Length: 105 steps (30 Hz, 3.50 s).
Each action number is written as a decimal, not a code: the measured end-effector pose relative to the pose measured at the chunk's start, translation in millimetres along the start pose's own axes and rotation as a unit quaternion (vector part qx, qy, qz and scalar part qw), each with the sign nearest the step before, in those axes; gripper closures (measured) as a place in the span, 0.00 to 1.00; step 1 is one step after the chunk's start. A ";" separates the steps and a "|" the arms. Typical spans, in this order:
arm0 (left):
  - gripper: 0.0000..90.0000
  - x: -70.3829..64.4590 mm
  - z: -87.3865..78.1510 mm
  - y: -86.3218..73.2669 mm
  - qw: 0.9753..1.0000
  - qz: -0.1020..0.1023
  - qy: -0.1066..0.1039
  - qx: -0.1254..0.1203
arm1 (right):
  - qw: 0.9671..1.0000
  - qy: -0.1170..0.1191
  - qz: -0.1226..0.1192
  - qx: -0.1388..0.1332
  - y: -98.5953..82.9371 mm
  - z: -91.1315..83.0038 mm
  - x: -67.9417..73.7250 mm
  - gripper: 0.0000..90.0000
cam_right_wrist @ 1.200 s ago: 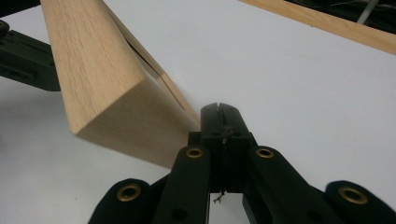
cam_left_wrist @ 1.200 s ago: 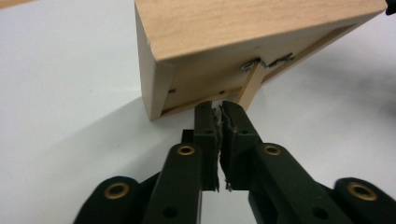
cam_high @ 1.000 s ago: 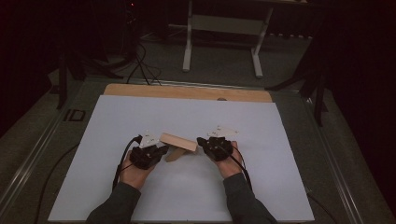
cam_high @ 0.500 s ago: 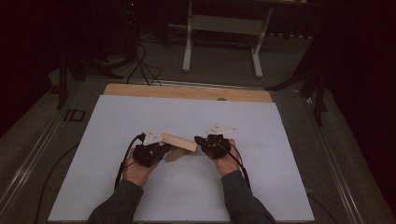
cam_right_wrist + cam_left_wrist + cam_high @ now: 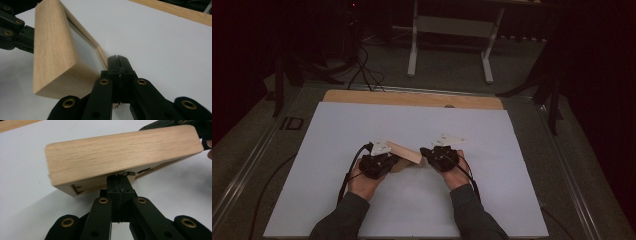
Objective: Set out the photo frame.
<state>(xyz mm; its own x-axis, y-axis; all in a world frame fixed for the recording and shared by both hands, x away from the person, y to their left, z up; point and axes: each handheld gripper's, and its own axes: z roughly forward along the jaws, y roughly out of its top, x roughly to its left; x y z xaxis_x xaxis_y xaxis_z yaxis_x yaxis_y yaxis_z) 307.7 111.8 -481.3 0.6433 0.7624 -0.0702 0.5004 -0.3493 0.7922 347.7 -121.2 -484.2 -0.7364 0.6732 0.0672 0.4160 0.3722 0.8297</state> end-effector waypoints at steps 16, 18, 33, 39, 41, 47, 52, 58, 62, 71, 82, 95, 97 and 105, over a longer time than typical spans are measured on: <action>0.99 -7.1 7.0 2.1 1.000 0.009 -0.005 0.007 | 1.000 0.005 -0.015 0.003 -1.1 -1.7 10.2 1.00; 0.99 -7.1 7.7 2.0 1.000 0.007 -0.004 0.008 | 1.000 0.007 -0.017 0.004 -1.1 -1.8 11.8 1.00; 0.99 1.8 15.4 0.7 1.000 -0.006 -0.012 0.013 | 0.999 0.015 -0.026 0.020 -11.1 1.3 17.6 1.00; 0.99 6.3 16.6 0.3 1.000 -0.014 -0.009 0.013 | 0.999 0.021 -0.034 0.028 -14.8 5.0 24.1 1.00; 0.99 7.4 16.9 0.2 1.000 -0.015 -0.009 0.011 | 0.999 0.023 -0.035 0.027 -14.8 5.6 25.3 1.00; 1.00 11.1 18.2 0.0 1.000 -0.022 -0.012 0.008 | 0.999 0.028 -0.036 0.027 -14.6 6.9 28.2 1.00; 1.00 13.2 19.8 -0.4 1.000 -0.026 -0.014 0.009 | 0.998 0.032 -0.036 0.027 -14.2 8.2 32.0 1.00; 0.98 14.8 18.2 -0.8 1.000 -0.026 -0.015 0.003 | 0.998 0.038 -0.043 0.025 -13.0 6.9 31.8 0.97; 0.92 17.3 10.3 -2.7 1.000 -0.030 -0.002 -0.007 | 0.998 0.028 -0.047 0.021 -11.9 1.7 29.0 0.90; 0.77 28.1 -2.6 -4.9 0.997 -0.069 -0.003 -0.028 | 0.999 0.017 -0.048 0.015 -10.1 -5.5 23.7 0.75; 0.56 33.2 -13.5 -7.6 0.996 -0.089 0.012 -0.027 | 0.999 0.008 -0.046 0.011 -12.5 -11.4 18.6 0.67; 0.49 30.5 -27.0 -2.8 0.995 -0.087 0.007 -0.047 | 0.999 0.008 -0.042 0.014 -15.5 -10.8 17.0 0.65; 0.48 30.1 -30.0 -0.8 0.995 -0.090 0.001 -0.053 | 0.999 0.009 -0.042 0.014 -15.7 -10.6 16.8 0.65; 0.45 22.4 -35.0 6.1 0.994 -0.084 -0.013 -0.065 | 0.999 0.006 -0.039 0.011 -15.4 -11.6 15.7 0.66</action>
<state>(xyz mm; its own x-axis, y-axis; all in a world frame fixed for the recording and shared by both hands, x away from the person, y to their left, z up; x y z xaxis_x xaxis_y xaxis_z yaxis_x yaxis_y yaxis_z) 305.0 145.9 -456.9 0.5726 0.7892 -0.2220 0.5239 -0.1440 0.8395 323.6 -123.8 -489.5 -0.7727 0.6346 0.0101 0.3692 0.4366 0.8204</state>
